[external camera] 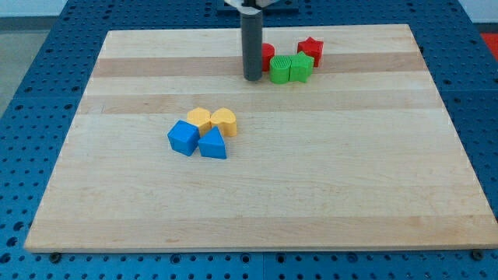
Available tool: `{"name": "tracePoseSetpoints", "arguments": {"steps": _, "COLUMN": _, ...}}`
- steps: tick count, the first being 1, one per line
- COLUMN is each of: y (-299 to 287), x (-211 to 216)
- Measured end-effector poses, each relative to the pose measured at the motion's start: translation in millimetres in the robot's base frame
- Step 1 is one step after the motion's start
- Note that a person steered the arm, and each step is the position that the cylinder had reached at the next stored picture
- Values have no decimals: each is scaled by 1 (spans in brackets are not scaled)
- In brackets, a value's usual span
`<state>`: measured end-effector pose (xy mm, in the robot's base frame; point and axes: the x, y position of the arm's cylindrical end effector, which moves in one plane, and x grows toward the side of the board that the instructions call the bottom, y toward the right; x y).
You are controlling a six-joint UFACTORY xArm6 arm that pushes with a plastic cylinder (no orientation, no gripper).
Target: Push the red circle above the green circle
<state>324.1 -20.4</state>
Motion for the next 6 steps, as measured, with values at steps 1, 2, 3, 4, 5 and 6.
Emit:
{"name": "tracePoseSetpoints", "arguments": {"steps": 1, "y": -17, "x": -7}}
{"name": "tracePoseSetpoints", "arguments": {"steps": 2, "y": -17, "x": -20}}
{"name": "tracePoseSetpoints", "arguments": {"steps": 3, "y": -15, "x": -34}}
{"name": "tracePoseSetpoints", "arguments": {"steps": 4, "y": 0, "x": -39}}
{"name": "tracePoseSetpoints", "arguments": {"steps": 5, "y": 22, "x": -39}}
{"name": "tracePoseSetpoints", "arguments": {"steps": 6, "y": 33, "x": -40}}
